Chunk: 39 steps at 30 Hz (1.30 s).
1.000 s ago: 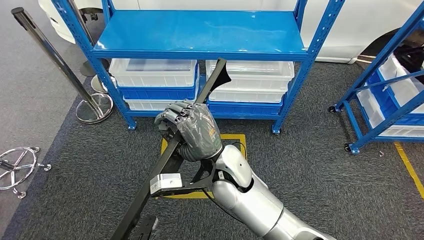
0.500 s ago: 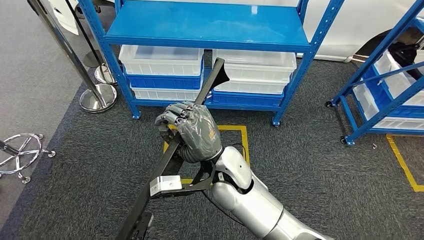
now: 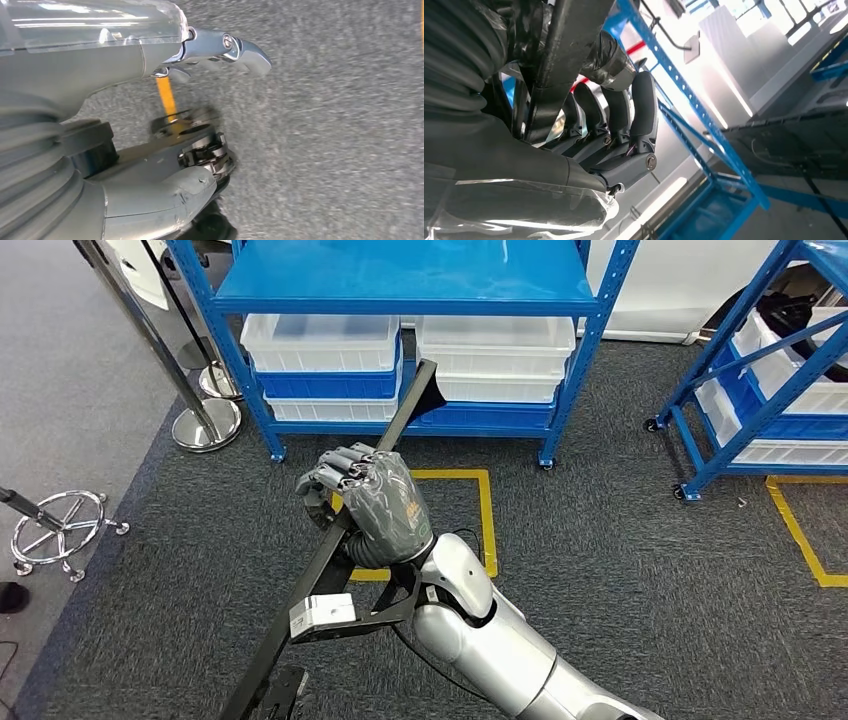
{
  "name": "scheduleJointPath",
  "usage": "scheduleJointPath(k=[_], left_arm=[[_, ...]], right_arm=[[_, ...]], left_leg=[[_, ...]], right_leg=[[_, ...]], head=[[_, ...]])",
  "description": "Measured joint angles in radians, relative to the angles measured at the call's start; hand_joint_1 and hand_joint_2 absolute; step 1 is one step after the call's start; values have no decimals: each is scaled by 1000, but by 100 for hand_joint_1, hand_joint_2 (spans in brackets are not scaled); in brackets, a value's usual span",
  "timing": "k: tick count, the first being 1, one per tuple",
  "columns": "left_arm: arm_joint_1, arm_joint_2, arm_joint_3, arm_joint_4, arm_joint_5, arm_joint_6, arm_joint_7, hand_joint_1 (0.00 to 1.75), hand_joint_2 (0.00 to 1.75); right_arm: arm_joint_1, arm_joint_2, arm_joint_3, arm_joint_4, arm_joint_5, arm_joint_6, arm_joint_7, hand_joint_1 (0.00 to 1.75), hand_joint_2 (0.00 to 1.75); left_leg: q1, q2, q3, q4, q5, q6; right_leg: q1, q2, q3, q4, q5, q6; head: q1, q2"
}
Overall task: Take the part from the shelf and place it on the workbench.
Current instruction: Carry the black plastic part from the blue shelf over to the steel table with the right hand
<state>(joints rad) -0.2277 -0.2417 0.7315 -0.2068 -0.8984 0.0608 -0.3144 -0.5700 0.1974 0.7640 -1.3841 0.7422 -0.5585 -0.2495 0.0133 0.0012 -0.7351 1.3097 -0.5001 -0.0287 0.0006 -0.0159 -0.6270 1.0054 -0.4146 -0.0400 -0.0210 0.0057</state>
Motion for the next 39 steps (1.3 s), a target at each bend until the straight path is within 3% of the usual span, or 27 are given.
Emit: scheduleJointPath(k=[1,2,4,5,6,8,9,12,13,14,15,17,18,20,21,23,24,25,27,28,29,31,32,33,35,36,39], left_arm=[[0,0,0,0,0,0,0,0,175],[-1,1,0,0,0,0,1,0,175],[-5,1,0,0,-1,0,2,0,175],[-7,1,0,0,-1,0,2,0,175],[-8,1,0,0,-1,0,3,0,175],[-7,1,0,0,-1,0,4,0,175],[-6,1,0,0,-1,0,5,0,175],[-5,1,0,0,-1,2,7,0,175],[-5,2,0,0,0,4,8,0,175],[-4,3,0,0,2,5,9,0,175],[-4,3,0,0,4,6,9,0,175],[-4,5,0,0,9,7,9,0,175],[-4,5,0,0,11,8,9,0,175],[-4,6,0,0,14,9,9,0,175],[-4,6,1,0,15,9,9,0,175],[-2,6,2,0,16,9,8,0,175],[0,7,2,0,16,9,7,0,175],[3,7,3,0,17,8,3,0,175],[7,7,3,0,17,7,-8,0,175],[7,7,3,0,17,6,-14,0,175],[7,6,3,0,17,7,-17,0,175],[6,4,3,0,16,10,-19,0,175],[6,4,3,0,16,11,-20,0,175],[5,4,4,0,17,12,-20,0,175],[1,4,4,0,17,13,-21,0,175],[-1,3,4,0,17,14,-21,0,175],[-2,0,4,0,17,14,-21,0,175]], right_arm=[[0,1,1,5,-2,0,-1,175,175],[-2,3,2,9,-3,1,-2,175,175],[-5,10,2,16,-7,2,-3,175,175],[-7,15,3,19,-8,2,-4,175,175],[-8,18,4,21,-9,2,-5,175,175],[-9,21,6,27,-10,2,-6,175,175],[-9,21,7,29,-12,2,-6,175,175],[-9,21,7,37,-29,9,-7,175,175],[-9,21,7,40,-39,14,-7,175,175],[-9,21,7,43,-48,18,-8,175,175],[-9,21,7,47,-54,21,-9,175,175],[-9,23,7,52,-61,26,-11,175,175],[-10,27,7,53,-63,28,-11,175,175],[-14,36,7,55,-65,32,-12,175,175],[-16,40,7,55,-66,34,-12,175,175],[-20,43,7,59,-70,37,-12,175,175],[-20,43,8,62,-72,40,-12,175,175],[-21,44,8,66,-76,43,-12,175,175],[-23,46,8,73,-83,52,-12,175,175],[-24,47,8,77,-87,55,-12,175,175],[-24,47,8,80,-90,57,-12,175,175],[-24,47,8,86,-96,58,-12,175,175],[-24,47,8,88,-98,59,-11,175,175],[-25,47,8,88,-99,59,-11,175,175],[-27,48,8,88,-100,59,-11,175,175],[-29,49,8,88,-101,59,-11,175,175],[-32,50,8,88,-102,60,-11,175,175]], left_leg=[[0,0,36,-16,31,-1],[0,0,90,-65,43,0],[-3,-2,211,-219,1,6],[-5,-3,247,-275,-26,11],[-8,-4,262,-307,-39,18],[-5,-1,249,-311,-22,34],[-3,2,239,-312,-9,44],[-2,6,189,-312,36,61],[-2,6,169,-310,50,60],[-3,6,149,-308,65,59],[-3,7,129,-305,78,57],[-2,7,92,-297,101,51],[-3,6,79,-293,111,47],[-4,6,65,-292,131,36],[-3,6,62,-295,143,29],[-1,4,55,-304,162,16],[0,1,47,-297,150,10],[0,-2,35,-273,117,5],[0,-4,5,-170,15,-1],[0,-4,-7,-103,-21,-4],[0,-4,-15,-44,-30,-5],[0,-4,3,0,15,-3],[0,-4,38,-31,44,1],[-2,-4,89,-96,53,7],[-7,-4,193,-245,21,19],[-10,-4,222,-292,0,25],[-7,-2,231,-326,2,45]], right_leg=[[-1,-1,-23,7,13,3],[-1,-1,-45,16,25,6],[1,0,-74,31,45,14],[1,-1,-80,33,55,19],[1,-1,-83,33,67,23],[0,1,-89,32,71,34],[-1,4,-97,47,45,39],[-7,10,-132,201,-116,53],[-8,10,-140,267,-146,56],[-9,10,-140,316,-147,58],[-10,10,-127,338,-126,58],[-12,11,-53,287,-71,54],[-11,12,11,214,-73,49],[-6,14,121,60,-117,41],[-2,15,150,11,-136,38],[-1,13,145,-12,-124,31],[-2,12,134,-16,-111,23],[-4,10,122,-20,-97,15],[-3,9,93,-23,-73,2],[-1,8,79,-22,-63,0],[2,7,65,-19,-52,-1],[5,6,35,-11,-34,-1],[7,6,21,-6,-27,1],[8,6,10,0,-21,2],[10,6,-4,12,-12,10],[10,5,-8,15,-8,15],[11,5,-17,22,-3,31]], head=[[0,0],[0,0],[0,0],[0,0],[0,0],[1,0],[1,0],[2,0],[2,0],[2,0],[2,0],[2,0],[2,0],[1,0],[1,0],[1,0],[1,0],[1,0],[0,0],[0,0],[0,0],[0,0],[0,0],[0,0],[0,0],[0,0],[1,0]])
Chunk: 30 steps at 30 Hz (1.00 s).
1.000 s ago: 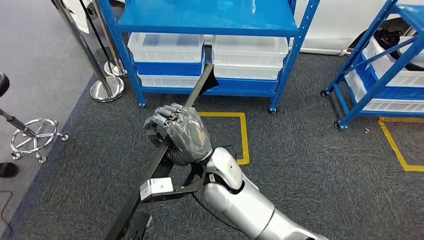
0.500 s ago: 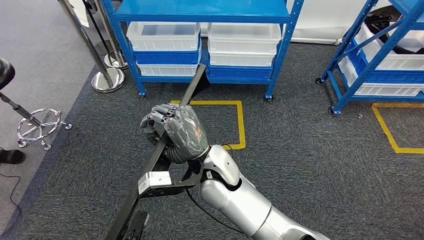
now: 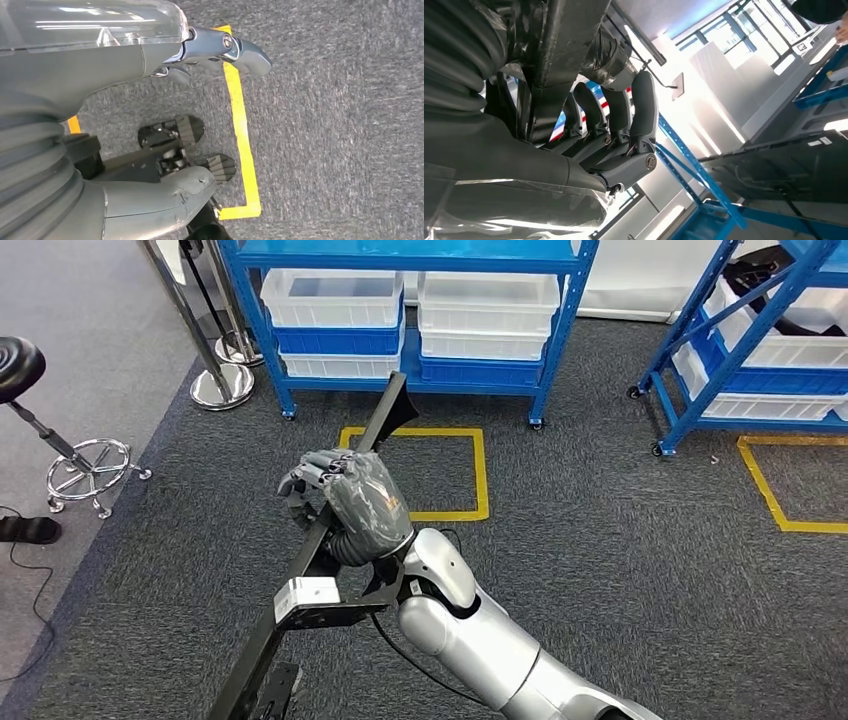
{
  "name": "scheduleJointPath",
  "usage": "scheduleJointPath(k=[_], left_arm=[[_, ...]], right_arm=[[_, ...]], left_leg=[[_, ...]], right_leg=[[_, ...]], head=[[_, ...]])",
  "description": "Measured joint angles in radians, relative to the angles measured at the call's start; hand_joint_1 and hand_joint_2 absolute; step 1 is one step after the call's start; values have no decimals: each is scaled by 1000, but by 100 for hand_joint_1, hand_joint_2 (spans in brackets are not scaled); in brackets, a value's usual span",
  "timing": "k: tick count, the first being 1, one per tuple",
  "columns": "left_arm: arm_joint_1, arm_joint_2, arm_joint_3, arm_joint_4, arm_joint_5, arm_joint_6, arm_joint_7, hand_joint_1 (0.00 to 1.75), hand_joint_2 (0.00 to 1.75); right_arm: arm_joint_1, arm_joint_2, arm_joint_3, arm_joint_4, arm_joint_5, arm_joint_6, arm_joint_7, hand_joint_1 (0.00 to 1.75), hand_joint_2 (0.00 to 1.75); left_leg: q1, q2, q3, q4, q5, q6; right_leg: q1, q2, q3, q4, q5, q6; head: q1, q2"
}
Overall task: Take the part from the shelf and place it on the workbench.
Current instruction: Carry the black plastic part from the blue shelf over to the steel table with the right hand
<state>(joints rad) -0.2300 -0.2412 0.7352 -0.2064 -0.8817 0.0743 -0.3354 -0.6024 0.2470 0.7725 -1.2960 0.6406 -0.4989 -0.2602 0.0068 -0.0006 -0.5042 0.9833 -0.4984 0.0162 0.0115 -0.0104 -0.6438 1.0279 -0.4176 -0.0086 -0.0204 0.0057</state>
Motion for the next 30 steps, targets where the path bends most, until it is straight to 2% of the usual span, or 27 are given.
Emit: scheduleJointPath(k=[1,3,4,5,6,7,9,10,11,12,14,16,17,19,20,21,22,23,25,26,28,30], left_arm=[[0,-1,0,0,0,0,0,0,175],[-1,-2,0,0,-2,2,1,0,175],[-1,-3,0,0,-3,2,1,0,175],[-1,-3,0,0,-4,4,2,0,175],[0,-3,0,0,-5,5,3,0,175],[0,-3,0,0,-6,6,3,0,175],[0,-4,0,0,-7,8,4,0,175],[-1,-4,0,0,-8,9,4,0,175],[-2,-5,0,0,-8,9,5,0,175],[-3,-5,0,0,-9,10,5,0,175],[-2,-5,0,0,-9,11,6,0,175],[-2,-5,0,0,-9,13,6,0,175],[-2,-5,0,0,-9,13,6,0,175],[0,-5,0,0,-10,16,7,0,175],[1,-4,0,0,-10,17,8,0,175],[3,-4,0,0,-11,18,9,0,175],[5,-4,0,0,-13,19,10,0,175],[6,-4,0,0,-15,19,11,0,175],[6,-2,0,0,-18,20,12,0,175],[6,-2,0,0,-19,20,12,0,175],[8,0,0,0,-20,20,12,0,175],[9,-1,0,0,-21,20,12,0,175]], right_arm=[[-1,0,0,0,0,0,0,175,175],[-4,-1,0,0,-2,2,0,175,175],[-4,-2,0,0,-3,4,0,175,175],[-4,-4,0,0,-4,9,-1,175,175],[-4,-7,0,0,-6,14,-2,175,175],[-4,-9,0,0,-7,19,-3,175,175],[-5,-12,0,-3,-11,29,-5,175,175],[-5,-13,0,-5,-12,32,-6,175,175],[-5,-14,0,-7,-13,34,-8,175,175],[-5,-15,1,-8,-14,35,-9,175,175],[-5,-18,1,-10,-14,35,-12,175,175],[-5,-19,2,-13,-12,34,-17,175,175],[-5,-20,4,-16,-11,34,-19,175,175],[-2,-22,8,-22,-13,35,-26,175,175],[1,-25,11,-25,-18,36,-30,175,175],[5,-29,13,-28,-23,37,-34,175,175],[9,-32,15,-31,-27,38,-37,175,175],[12,-35,15,-35,-30,39,-39,175,175],[13,-38,16,-46,-33,39,-43,175,175],[13,-39,16,-51,-34,39,-44,175,175],[15,-41,16,-60,-37,39,-46,175,175],[18,-45,16,-66,-40,39,-48,175,175]], left_leg=[[3,2,-4,-4,8,8],[5,5,-17,-6,23,18],[5,6,-26,-5,28,20],[6,6,-34,-2,32,19],[6,6,-41,1,35,18],[7,6,-46,6,36,16],[9,5,-53,15,35,11],[8,5,-57,22,34,6],[7,5,-61,26,33,-1],[6,5,-65,29,34,-8],[6,5,-70,29,38,-21],[9,5,-80,48,21,-31],[10,5,-96,84,-4,-35],[11,5,-151,209,-72,-40],[11,5,-178,271,-96,-41],[11,5,-191,305,-101,-40],[11,4,-187,301,-87,-38],[10,2,-164,259,-58,-34],[9,-22,-96,126,3,-21],[8,-34,-71,75,17,-15],[5,-44,-54,38,17,-10],[7,-30,-53,26,24,-4]], right_leg=[[-1,2,-11,21,-18,6],[-7,6,-55,125,-88,16],[-11,7,-82,194,-125,21],[-15,7,-102,250,-148,25],[-19,7,-107,275,-153,28],[-23,7,-91,260,-138,30],[-30,7,-14,136,-84,32],[-29,7,22,71,-66,31],[-28,8,44,29,-58,28],[-26,9,51,11,-58,24],[-23,11,46,9,-55,11],[-24,10,46,1,-48,-3],[-25,9,46,-2,-44,-9],[-22,8,42,-3,-41,-17],[-19,9,40,-3,-40,-19],[-17,10,38,-2,-39,-20],[-14,14,37,0,-39,-20],[-13,19,37,1,-38,-21],[-10,30,35,5,-38,-19],[-9,35,31,6,-36,-16],[-11,46,23,7,-29,-6],[-13,54,18,7,-26,6]], head=[[0,0],[0,0],[0,0],[0,0],[0,0],[0,0],[0,0],[0,0],[0,0],[0,0],[0,0],[0,0],[0,0],[0,0],[0,0],[0,0],[0,0],[0,0],[0,0],[0,0],[0,0],[0,0]])
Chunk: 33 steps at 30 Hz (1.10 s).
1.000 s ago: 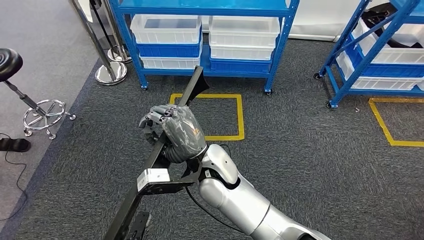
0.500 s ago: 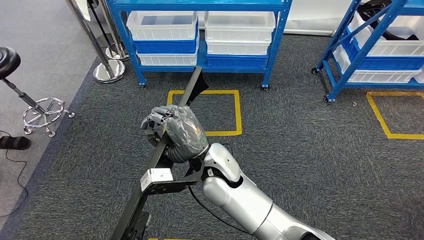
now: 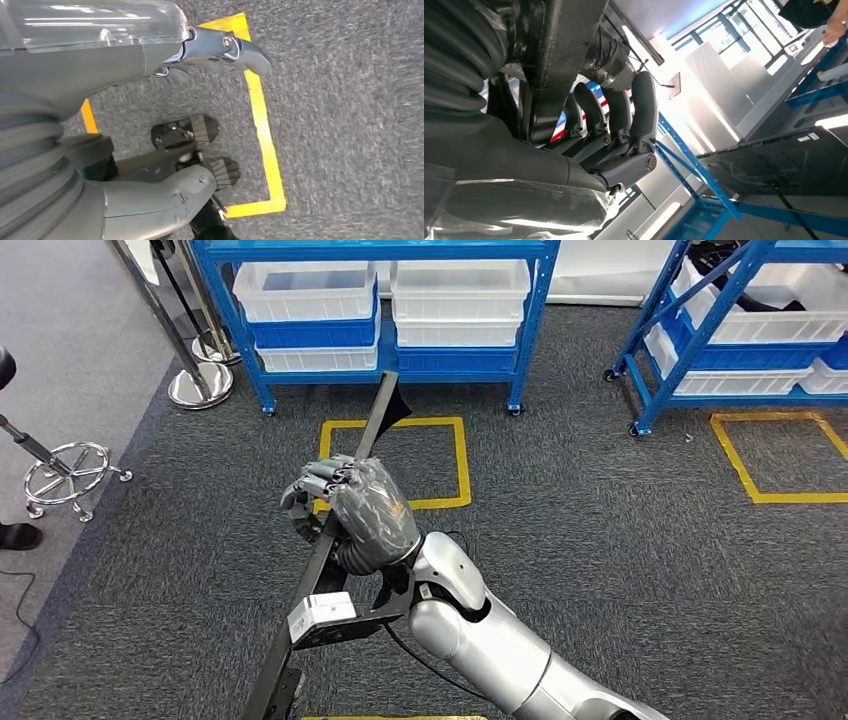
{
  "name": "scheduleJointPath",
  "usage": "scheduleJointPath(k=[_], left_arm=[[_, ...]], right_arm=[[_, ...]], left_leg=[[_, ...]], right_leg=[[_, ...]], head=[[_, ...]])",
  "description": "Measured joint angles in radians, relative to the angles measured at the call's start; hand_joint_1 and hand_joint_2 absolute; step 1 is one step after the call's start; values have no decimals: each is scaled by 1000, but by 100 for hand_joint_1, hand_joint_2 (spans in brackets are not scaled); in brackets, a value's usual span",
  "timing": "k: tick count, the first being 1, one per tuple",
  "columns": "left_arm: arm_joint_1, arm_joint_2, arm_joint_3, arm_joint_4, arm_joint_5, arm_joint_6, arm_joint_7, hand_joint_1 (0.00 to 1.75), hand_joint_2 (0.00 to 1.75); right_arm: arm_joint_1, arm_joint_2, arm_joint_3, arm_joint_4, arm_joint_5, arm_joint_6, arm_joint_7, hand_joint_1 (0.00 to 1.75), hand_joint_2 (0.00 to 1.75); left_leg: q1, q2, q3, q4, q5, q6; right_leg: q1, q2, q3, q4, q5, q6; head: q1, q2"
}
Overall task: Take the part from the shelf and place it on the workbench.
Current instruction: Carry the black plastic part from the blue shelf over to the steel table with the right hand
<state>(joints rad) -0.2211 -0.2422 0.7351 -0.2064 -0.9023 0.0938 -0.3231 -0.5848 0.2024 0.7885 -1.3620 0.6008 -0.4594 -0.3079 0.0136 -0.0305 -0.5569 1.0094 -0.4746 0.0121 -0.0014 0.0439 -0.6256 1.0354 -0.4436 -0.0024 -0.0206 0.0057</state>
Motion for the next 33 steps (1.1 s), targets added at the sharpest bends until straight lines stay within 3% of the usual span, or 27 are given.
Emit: scheduleJointPath(k=[2,5,6,7,8,9,11,13,15,17,20,21,22,23,24,26,28,30,31,33], left_arm=[[-1,-2,0,0,-1,0,0,0,175],[0,-3,0,0,-1,0,0,0,175],[1,-3,0,0,-1,0,0,0,175],[1,-3,0,0,-1,0,0,0,175],[1,-3,0,0,-2,0,0,0,175],[1,-4,-1,0,-3,0,0,0,175],[0,-4,-1,0,-4,0,0,0,175],[0,-4,-2,0,-7,0,0,0,175],[-1,-5,-2,0,-9,0,0,0,175],[-2,-5,-3,0,-11,0,0,0,175],[1,-5,-3,0,-12,0,0,0,175],[3,-5,-3,0,-12,0,0,0,175],[4,-5,-3,0,-13,-1,1,0,175],[5,-5,-3,0,-13,-1,1,0,175],[4,-5,-3,0,-14,-2,1,0,175],[3,-4,-4,0,-16,-3,1,0,175],[1,-3,-4,0,-17,-4,2,0,175],[0,-5,-5,0,-18,-4,4,0,175],[-2,-6,-6,0,-18,-4,4,0,175],[-6,-8,-8,0,-19,-4,3,0,175]], right_arm=[[1,-4,0,-6,-2,0,-1,175,175],[6,-10,0,-10,-3,0,-2,175,175],[8,-12,0,-10,-3,0,-2,175,175],[10,-15,0,-9,-3,0,-2,175,175],[12,-17,0,-10,-3,0,-2,175,175],[12,-18,0,-12,-3,0,-2,175,175],[12,-19,0,-19,-3,0,-2,175,175],[11,-20,0,-25,-3,0,-2,175,175],[12,-22,0,-27,-3,0,-2,175,175],[12,-24,0,-31,-3,0,-2,175,175],[13,-25,0,-34,-3,1,-3,175,175],[14,-25,0,-34,-3,1,-3,175,175],[14,-25,0,-34,-3,1,-3,175,175],[14,-26,0,-34,-3,2,-3,175,175],[14,-26,0,-35,-3,2,-3,175,175],[11,-26,0,-38,-3,2,-3,175,175],[7,-26,0,-42,-3,2,-1,175,175],[3,-28,0,-46,-3,3,1,175,175],[2,-30,0,-49,-2,4,3,175,175],[-5,-34,0,-54,-1,7,6,175,175]], left_leg=[[5,17,3,-13,10,10],[6,44,-1,-15,14,17],[6,53,-2,-14,14,17],[6,62,-3,-13,13,16],[7,71,-3,-11,12,15],[7,80,-3,-7,9,11],[3,94,-4,2,1,0],[-1,107,-5,7,-4,-11],[1,117,-4,7,-7,-22],[5,93,-16,40,-36,-31],[7,45,-97,224,-129,-35],[7,41,-123,278,-144,-34],[7,39,-133,296,-139,-32],[6,36,-123,272,-114,-28],[6,28,-97,214,-77,-23],[7,-20,-39,84,-20,-9],[6,-54,-16,28,-9,-1],[7,-39,-12,15,-5,3],[9,-27,-9,6,1,7],[14,2,-2,-11,12,16]], right_leg=[[1,-12,-19,39,-30,10],[-7,-30,-99,210,-116,23],[-10,-32,-117,250,-126,27],[-13,-35,-119,256,-118,30],[-16,-40,-102,224,-93,32],[-18,-51,-68,163,-59,33],[-13,-83,-8,45,-19,28],[-5,-91,5,8,-16,15],[-5,-72,2,6,-12,1],[-9,-56,1,2,-6,-13],[-8,-30,-1,0,-1,-24],[-6,-19,-2,1,0,-25],[-4,-7,-3,2,0,-26],[-2,6,-3,3,1,-26],[-1,20,-2,5,1,-26],[-1,43,-5,10,2,-23],[-6,63,-16,12,8,-13],[-10,82,-24,8,16,2],[-8,75,-27,10,13,7],[-3,26,-52,62,-23,16]], head=[[0,0],[0,0],[1,0],[1,0],[1,0],[1,0],[0,0],[0,0],[0,0],[0,0],[0,0],[0,0],[0,0],[0,0],[0,0],[0,0],[0,0],[0,0],[1,0],[5,0]])
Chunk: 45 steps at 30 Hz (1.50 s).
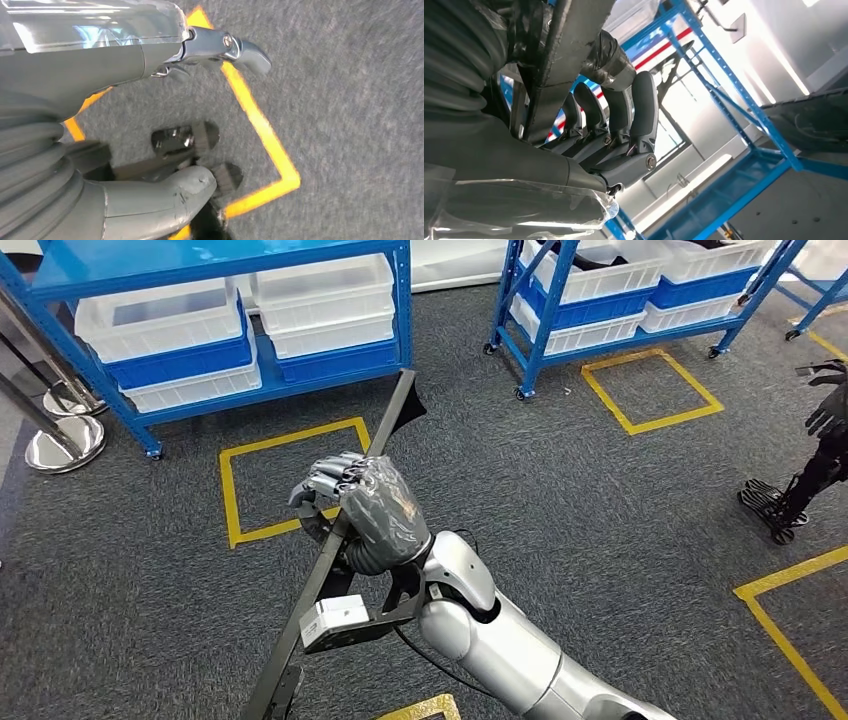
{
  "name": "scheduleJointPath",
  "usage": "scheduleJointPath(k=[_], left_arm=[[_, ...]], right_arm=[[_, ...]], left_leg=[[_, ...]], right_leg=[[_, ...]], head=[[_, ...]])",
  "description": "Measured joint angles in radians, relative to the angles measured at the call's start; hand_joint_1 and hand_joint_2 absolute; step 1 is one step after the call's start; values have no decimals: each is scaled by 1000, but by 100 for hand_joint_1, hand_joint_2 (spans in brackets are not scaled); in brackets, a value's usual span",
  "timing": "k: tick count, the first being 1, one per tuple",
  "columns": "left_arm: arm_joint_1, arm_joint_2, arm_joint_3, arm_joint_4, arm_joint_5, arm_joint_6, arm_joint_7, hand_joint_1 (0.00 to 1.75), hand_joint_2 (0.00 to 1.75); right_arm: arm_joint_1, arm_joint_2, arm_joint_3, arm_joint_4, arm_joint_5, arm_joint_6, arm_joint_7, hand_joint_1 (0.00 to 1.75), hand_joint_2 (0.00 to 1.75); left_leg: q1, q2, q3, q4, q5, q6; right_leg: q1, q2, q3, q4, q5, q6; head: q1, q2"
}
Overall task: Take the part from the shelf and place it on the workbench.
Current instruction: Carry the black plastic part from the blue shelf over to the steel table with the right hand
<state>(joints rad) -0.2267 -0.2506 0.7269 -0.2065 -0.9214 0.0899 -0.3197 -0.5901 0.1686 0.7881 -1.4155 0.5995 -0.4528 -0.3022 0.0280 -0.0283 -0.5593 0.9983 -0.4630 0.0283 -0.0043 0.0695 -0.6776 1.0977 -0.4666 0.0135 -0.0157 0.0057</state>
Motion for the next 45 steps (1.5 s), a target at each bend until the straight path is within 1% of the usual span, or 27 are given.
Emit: scheduleJointPath(k=[2,4,5,7,9,10,12,13,14,16,18,19,20,22,24,26,28,30,32,34,35,36,37,39,41,43,45], left_arm=[[-1,0,-1,0,-1,0,0,0,175],[1,1,-1,0,0,0,0,0,175],[1,1,-1,0,0,0,0,0,175],[-2,1,-1,0,1,0,0,0,175],[-6,1,-1,0,2,1,0,0,175],[-7,1,-1,0,3,1,0,0,175],[-8,1,-1,0,4,1,0,0,175],[-9,1,-1,0,4,1,0,0,175],[-9,1,-1,0,4,1,-1,0,175],[-9,1,-1,0,4,1,-1,0,175],[-5,1,-1,0,4,1,-1,0,175],[-4,1,-1,0,4,1,0,0,175],[-3,1,-1,0,4,1,0,0,175],[-4,1,-1,0,4,1,0,0,175],[-6,2,-1,0,4,1,-1,0,175],[-6,3,-1,0,4,0,0,0,175],[-7,1,-1,0,3,-1,0,0,175],[-10,0,-2,0,2,-2,0,0,175],[-11,1,-2,0,2,-2,-1,0,175],[-10,2,-2,0,2,-2,-1,0,175],[-10,2,-2,0,3,-2,-1,0,175],[-11,2,-2,0,3,-2,-1,0,175],[-13,2,-2,0,4,-2,-1,0,175],[-16,2,-2,0,4,-2,-1,0,175],[-19,2,-2,0,4,-2,-2,0,175],[-20,2,-2,0,4,-2,-2,0,175],[-21,2,-2,0,4,-2,-4,0,175]], right_arm=[[-6,-2,0,-2,1,3,2,175,175],[-6,-5,0,-2,2,5,4,175,175],[-6,-7,0,-2,3,6,4,175,175],[-8,-9,0,-3,5,6,5,175,175],[-11,-9,0,-6,7,6,5,175,175],[-12,-9,0,-7,8,6,6,175,175],[-13,-10,-1,-8,10,6,7,175,175],[-13,-10,-1,-9,10,6,7,175,175],[-14,-10,-1,-10,11,6,7,175,175],[-16,-9,-1,-11,11,7,7,175,175],[-16,-9,-1,-11,11,7,7,175,175],[-15,-10,-1,-11,11,7,7,175,175],[-15,-10,-1,-11,11,8,7,175,175],[-16,-10,-1,-11,11,8,7,175,175],[-18,-10,-1,-11,11,8,7,175,175],[-20,-9,-1,-11,13,9,8,175,175],[-21,-9,-1,-12,14,9,8,175,175],[-22,-11,-2,-12,16,9,8,175,175],[-25,-12,-2,-14,17,8,8,175,175],[-26,-13,-2,-14,18,9,8,175,175],[-25,-14,-2,-14,19,9,9,175,175],[-25,-15,-2,-14,20,9,9,175,175],[-26,-15,-2,-14,21,9,9,175,175],[-28,-15,-2,-16,24,9,9,175,175],[-32,-15,-2,-18,27,10,9,175,175],[-33,-15,-2,-19,29,11,9,175,175],[-34,-15,-3,-22,30,12,9,175,175]], left_leg=[[-5,30,0,-2,2,5],[-6,59,-1,-2,0,5],[-5,72,0,-1,-1,3],[-4,94,2,3,-6,-5],[-9,109,2,12,-15,-18],[-12,117,3,15,-19,-25],[-14,132,7,13,-22,-36],[-12,130,8,16,-28,-41],[-9,114,4,32,-42,-45],[-5,65,-36,126,-102,-48],[-6,39,-101,264,-159,-48],[-6,36,-123,304,-165,-47],[-7,35,-127,306,-150,-44],[-6,19,-85,199,-75,-36],[-5,-24,-36,79,-25,-26],[-6,-48,-21,41,-22,-22],[-5,-31,-17,31,-17,-15],[-2,-6,-8,15,-8,-3],[-5,20,-3,7,-5,7],[-9,48,-3,8,-6,10],[-10,62,-3,9,-8,10],[-10,74,-3,10,-10,8],[-10,85,-1,12,-13,6],[-13,102,3,18,-21,-2],[-17,116,5,22,-28,-13],[-18,131,8,21,-32,-23],[-15,110,3,42,-54,-32]], right_leg=[[-4,-49,-57,119,-63,8],[-12,-61,-94,200,-86,18],[-16,-66,-87,190,-71,22],[-20,-94,-21,72,-13,25],[-14,-131,38,-35,21,17],[-9,-139,47,-57,23,10],[-6,-119,44,-58,23,-4],[-7,-109,45,-60,24,-11],[-9,-99,45,-63,27,-18],[-11,-79,46,-66,30,-30],[-8,-55,46,-65,30,-35],[-5,-41,46,-64,30,-35],[-3,-27,46,-63,30,-35],[-2,1,47,-59,30,-34],[-2,26,42,-54,30,-30],[-5,45,31,-52,34,-19],[-9,60,26,-57,40,-6],[-5,26,15,-33,23,4],[-2,-36,-32,68,-34,12],[-7,-60,-90,188,-83,19],[-9,-63,-99,209,-83,21],[-10,-66,-88,192,-65,22],[-11,-75,-58,139,-34,22],[-6,-113,15,5,14,15],[3,-132,46,-56,24,2],[7,-112,45,-58,25,-12],[3,-93,47,-65,29,-24]], head=[[3,0],[3,0],[4,0],[4,0],[3,0],[3,0],[2,0],[2,0],[2,0],[2,0],[2,0],[2,0],[2,0],[2,0],[2,0],[3,0],[3,0],[5,0],[8,0],[8,0],[8,0],[8,0],[8,0],[8,0],[8,0],[8,0],[8,0]])
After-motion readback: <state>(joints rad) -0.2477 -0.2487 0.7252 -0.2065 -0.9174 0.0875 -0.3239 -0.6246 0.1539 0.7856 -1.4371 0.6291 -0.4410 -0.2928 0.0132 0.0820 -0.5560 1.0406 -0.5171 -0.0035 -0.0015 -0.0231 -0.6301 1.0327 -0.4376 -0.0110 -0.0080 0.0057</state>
